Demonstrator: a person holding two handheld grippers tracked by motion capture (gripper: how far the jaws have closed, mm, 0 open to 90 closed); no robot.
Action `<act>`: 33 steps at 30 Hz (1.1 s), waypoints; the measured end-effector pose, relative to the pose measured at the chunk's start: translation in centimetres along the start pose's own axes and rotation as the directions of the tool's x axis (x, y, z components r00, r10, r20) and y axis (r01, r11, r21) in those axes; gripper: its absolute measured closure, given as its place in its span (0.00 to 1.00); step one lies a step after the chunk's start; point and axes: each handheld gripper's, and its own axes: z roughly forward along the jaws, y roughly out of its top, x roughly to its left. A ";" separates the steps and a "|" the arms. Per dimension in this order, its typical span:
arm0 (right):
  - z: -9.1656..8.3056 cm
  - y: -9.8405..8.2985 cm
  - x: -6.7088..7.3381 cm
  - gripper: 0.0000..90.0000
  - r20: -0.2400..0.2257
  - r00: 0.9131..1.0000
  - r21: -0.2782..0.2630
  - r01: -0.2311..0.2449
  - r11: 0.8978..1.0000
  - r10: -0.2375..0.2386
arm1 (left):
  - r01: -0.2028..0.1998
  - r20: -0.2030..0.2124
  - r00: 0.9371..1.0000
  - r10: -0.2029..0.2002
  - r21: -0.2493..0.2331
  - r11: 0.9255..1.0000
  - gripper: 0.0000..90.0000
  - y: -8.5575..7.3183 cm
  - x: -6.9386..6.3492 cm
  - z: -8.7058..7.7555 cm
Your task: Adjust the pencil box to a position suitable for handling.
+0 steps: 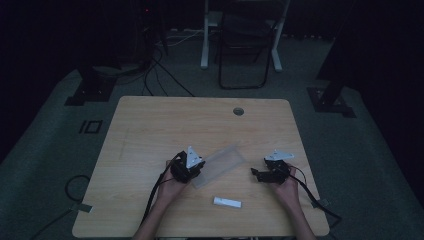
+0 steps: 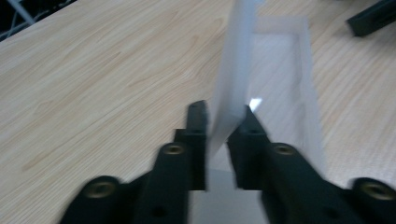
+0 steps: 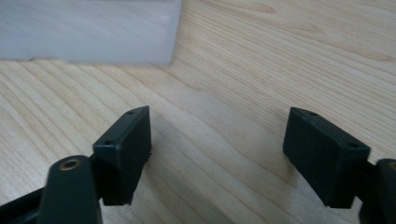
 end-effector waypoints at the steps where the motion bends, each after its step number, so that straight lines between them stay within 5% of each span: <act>1: 0.0 0.0 0.0 0.30 0.003 1.000 -0.002 -0.001 1.000 0.001 | 0.013 -0.023 1.000 -0.013 0.004 1.000 0.68 -0.1 0.5 -0.2; 5: 0.0 0.0 0.0 0.30 0.004 1.000 -0.003 0.000 1.000 0.000 | 0.061 -0.060 0.996 -0.060 0.006 0.998 0.61 -0.5 1.5 -0.4; 13: 0.1 0.1 0.1 0.32 0.008 1.000 -0.007 -0.001 1.000 0.001 | 0.170 -0.118 0.979 -0.166 0.027 0.985 0.57 -2.0 3.2 -0.9; 26: -0.2 0.7 1.3 0.46 -0.015 1.000 -0.010 0.025 1.000 -0.025 | 0.231 -0.059 0.972 -0.228 0.051 0.972 0.47 -5.7 3.0 -2.9; 33: -0.7 1.4 2.1 0.46 -0.045 0.998 -0.056 0.037 0.998 -0.039 | 0.218 -0.086 0.974 -0.209 0.109 0.970 0.49 -5.9 3.0 -1.8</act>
